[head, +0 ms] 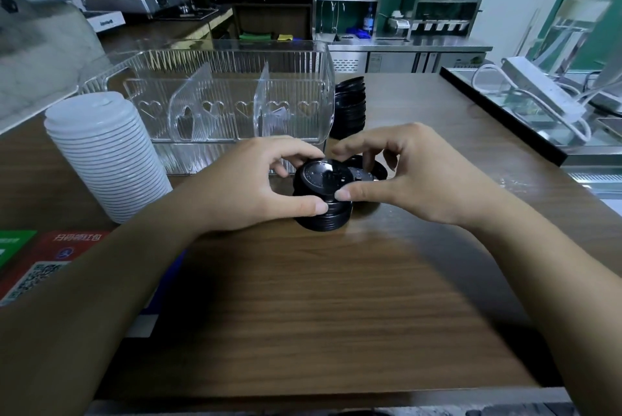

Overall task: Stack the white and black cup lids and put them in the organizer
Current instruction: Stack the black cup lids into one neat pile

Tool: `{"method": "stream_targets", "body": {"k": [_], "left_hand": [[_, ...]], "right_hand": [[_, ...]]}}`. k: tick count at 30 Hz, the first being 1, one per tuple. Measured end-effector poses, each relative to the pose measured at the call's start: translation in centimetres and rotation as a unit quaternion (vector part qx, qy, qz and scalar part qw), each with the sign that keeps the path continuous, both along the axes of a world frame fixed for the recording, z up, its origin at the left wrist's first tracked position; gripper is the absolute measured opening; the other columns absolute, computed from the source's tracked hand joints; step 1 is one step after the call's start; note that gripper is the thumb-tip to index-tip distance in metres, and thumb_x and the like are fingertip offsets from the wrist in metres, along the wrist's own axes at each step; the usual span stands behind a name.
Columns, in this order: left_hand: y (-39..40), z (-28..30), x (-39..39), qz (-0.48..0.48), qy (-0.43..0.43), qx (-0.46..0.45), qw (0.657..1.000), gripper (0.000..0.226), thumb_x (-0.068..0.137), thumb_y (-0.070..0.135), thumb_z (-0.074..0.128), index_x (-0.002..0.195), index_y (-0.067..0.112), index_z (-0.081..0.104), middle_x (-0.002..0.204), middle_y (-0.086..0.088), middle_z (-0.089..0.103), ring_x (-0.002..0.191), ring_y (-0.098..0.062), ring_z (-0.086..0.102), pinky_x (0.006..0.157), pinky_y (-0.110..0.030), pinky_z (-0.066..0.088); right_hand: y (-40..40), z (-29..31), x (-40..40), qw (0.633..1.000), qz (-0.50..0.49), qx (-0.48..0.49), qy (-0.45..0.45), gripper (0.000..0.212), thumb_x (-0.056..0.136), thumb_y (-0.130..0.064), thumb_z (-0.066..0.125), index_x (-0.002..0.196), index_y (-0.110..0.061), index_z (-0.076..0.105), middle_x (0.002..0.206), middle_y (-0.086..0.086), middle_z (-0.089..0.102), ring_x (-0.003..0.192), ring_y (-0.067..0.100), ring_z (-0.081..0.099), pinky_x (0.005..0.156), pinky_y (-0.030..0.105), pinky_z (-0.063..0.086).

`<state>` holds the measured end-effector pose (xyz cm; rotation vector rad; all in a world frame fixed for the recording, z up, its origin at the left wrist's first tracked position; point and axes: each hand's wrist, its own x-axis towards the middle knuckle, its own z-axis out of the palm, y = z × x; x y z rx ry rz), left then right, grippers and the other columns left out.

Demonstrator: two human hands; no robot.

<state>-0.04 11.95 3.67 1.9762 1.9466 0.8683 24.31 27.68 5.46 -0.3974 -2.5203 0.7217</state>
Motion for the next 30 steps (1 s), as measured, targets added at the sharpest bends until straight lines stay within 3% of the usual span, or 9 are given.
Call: {"method": "stream_targets", "body": {"k": [6, 11, 13, 16, 19, 23, 26, 30], "left_hand": [[0.0, -0.1, 0.2, -0.004, 0.028, -0.035, 0.999, 0.062, 0.087, 0.063, 0.092, 0.144, 0.050, 0.071, 0.135, 0.032, 0.072, 0.125, -0.001, 0.068, 0.108, -0.037, 0.059], [-0.2, 0.5, 0.4, 0.004, 0.011, -0.052, 0.999, 0.057, 0.085, 0.061, 0.095, 0.137, 0.061, 0.072, 0.123, 0.030, 0.077, 0.101, 0.000, 0.075, 0.095, -0.029, 0.060], [-0.4, 0.8, 0.5, 0.001, -0.009, -0.065, 0.998, 0.058, 0.085, 0.057, 0.097, 0.138, 0.062, 0.072, 0.120, 0.035, 0.078, 0.099, 0.000, 0.078, 0.097, -0.029, 0.061], [-0.6, 1.4, 0.6, -0.017, -0.038, -0.101, 0.994, 0.062, 0.088, 0.049, 0.097, 0.145, 0.054, 0.073, 0.117, 0.037, 0.080, 0.103, 0.000, 0.081, 0.107, -0.039, 0.062], [-0.7, 1.5, 0.7, -0.034, -0.061, -0.121, 0.990, 0.060, 0.092, 0.041, 0.096, 0.147, 0.047, 0.074, 0.117, 0.035, 0.081, 0.101, 0.001, 0.083, 0.102, -0.034, 0.062], [-0.4, 1.1, 0.3, -0.025, -0.061, -0.116, 0.991, 0.066, 0.088, 0.048, 0.098, 0.149, 0.048, 0.073, 0.129, 0.035, 0.079, 0.107, -0.002, 0.082, 0.108, -0.042, 0.064], [-0.1, 0.6, -0.1, -0.033, -0.058, -0.102, 0.992, 0.065, 0.089, 0.045, 0.098, 0.148, 0.044, 0.072, 0.134, 0.031, 0.078, 0.124, 0.005, 0.075, 0.112, -0.036, 0.060], [0.1, 0.3, 0.0, -0.030, -0.034, -0.091, 0.995, 0.067, 0.090, 0.047, 0.097, 0.151, 0.044, 0.068, 0.137, 0.031, 0.075, 0.129, 0.008, 0.069, 0.113, -0.035, 0.059]], "right_hand": [[0.2, -0.9, -0.5, 0.999, 0.012, 0.024, -0.021, 0.048, 0.080, -0.043, 0.098, 0.122, -0.026, 0.082, 0.110, -0.015, 0.081, 0.087, 0.007, 0.069, 0.079, 0.016, 0.050], [0.2, -1.0, -0.5, 0.999, 0.010, 0.026, -0.015, 0.048, 0.080, -0.044, 0.097, 0.122, -0.026, 0.082, 0.109, -0.015, 0.081, 0.086, 0.007, 0.068, 0.079, 0.015, 0.049], [0.2, -1.0, -0.6, 0.999, 0.010, 0.028, -0.014, 0.048, 0.080, -0.045, 0.096, 0.122, -0.026, 0.082, 0.109, -0.015, 0.081, 0.085, 0.006, 0.068, 0.078, 0.015, 0.050], [0.1, -1.0, -0.6, 1.000, 0.012, 0.026, -0.010, 0.045, 0.080, -0.044, 0.097, 0.120, -0.026, 0.083, 0.110, -0.014, 0.081, 0.084, 0.004, 0.068, 0.076, 0.013, 0.049], [0.1, -1.1, -0.7, 1.000, 0.015, 0.025, -0.010, 0.044, 0.080, -0.043, 0.097, 0.119, -0.025, 0.083, 0.110, -0.013, 0.082, 0.083, 0.003, 0.068, 0.076, 0.012, 0.047], [0.3, -1.2, -0.7, 1.000, 0.013, 0.024, -0.013, 0.044, 0.080, -0.043, 0.097, 0.118, -0.026, 0.083, 0.109, -0.014, 0.081, 0.082, 0.003, 0.067, 0.075, 0.013, 0.048], [0.5, -1.0, -0.5, 1.000, 0.020, 0.008, -0.017, 0.045, 0.080, -0.044, 0.096, 0.120, -0.027, 0.083, 0.108, -0.015, 0.081, 0.084, 0.004, 0.069, 0.077, 0.017, 0.052], [2.1, -0.4, 0.1, 0.999, -0.025, 0.019, -0.010, 0.033, 0.086, -0.039, 0.093, 0.114, -0.023, 0.085, 0.102, -0.016, 0.081, 0.081, 0.002, 0.068, 0.074, 0.009, 0.046]]}}
